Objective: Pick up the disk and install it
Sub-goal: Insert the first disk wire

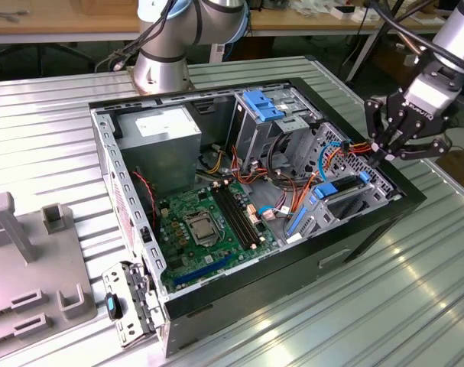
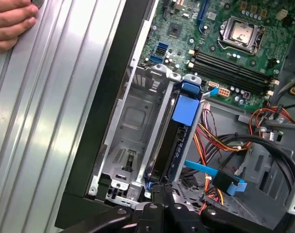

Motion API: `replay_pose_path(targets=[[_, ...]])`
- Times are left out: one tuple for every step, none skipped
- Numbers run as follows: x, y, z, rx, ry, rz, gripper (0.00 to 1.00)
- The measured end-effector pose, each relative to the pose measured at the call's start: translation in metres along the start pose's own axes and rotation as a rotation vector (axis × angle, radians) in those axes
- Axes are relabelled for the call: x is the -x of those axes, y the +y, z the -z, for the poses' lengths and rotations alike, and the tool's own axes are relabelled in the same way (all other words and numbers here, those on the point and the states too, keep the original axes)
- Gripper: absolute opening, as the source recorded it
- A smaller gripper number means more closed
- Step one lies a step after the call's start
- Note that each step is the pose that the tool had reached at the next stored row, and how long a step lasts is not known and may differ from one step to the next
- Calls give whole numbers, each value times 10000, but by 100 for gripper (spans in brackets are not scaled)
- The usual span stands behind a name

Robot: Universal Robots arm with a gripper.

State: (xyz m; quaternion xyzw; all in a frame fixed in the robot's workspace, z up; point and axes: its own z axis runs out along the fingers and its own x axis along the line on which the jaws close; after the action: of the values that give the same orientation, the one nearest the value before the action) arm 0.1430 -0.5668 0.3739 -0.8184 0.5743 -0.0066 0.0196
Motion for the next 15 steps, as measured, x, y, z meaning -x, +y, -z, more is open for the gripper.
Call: replay_pose_path(targets=[[0, 0, 1, 1, -4, 99, 11], [0, 0, 1, 2, -8, 183, 11], [-1, -2, 1, 3, -13, 293, 11], [-1, -3, 1, 5, -18, 431, 11], [-1, -3, 2, 6, -22, 553, 11], [-1, -3, 2, 8, -27, 675, 11], [-1, -3, 3, 8, -29, 731, 11], [0, -4, 4, 8, -32, 745, 11], [1, -4, 7, 8, -32, 746, 11], [3, -5, 13, 9, -30, 753, 11], [4, -5, 14, 8, -35, 808, 11], [4, -6, 16, 10, -36, 875, 11], [4, -6, 17, 11, -38, 926, 11], [4, -7, 17, 12, -39, 984, 11], [4, -7, 17, 13, -41, 1057, 11]])
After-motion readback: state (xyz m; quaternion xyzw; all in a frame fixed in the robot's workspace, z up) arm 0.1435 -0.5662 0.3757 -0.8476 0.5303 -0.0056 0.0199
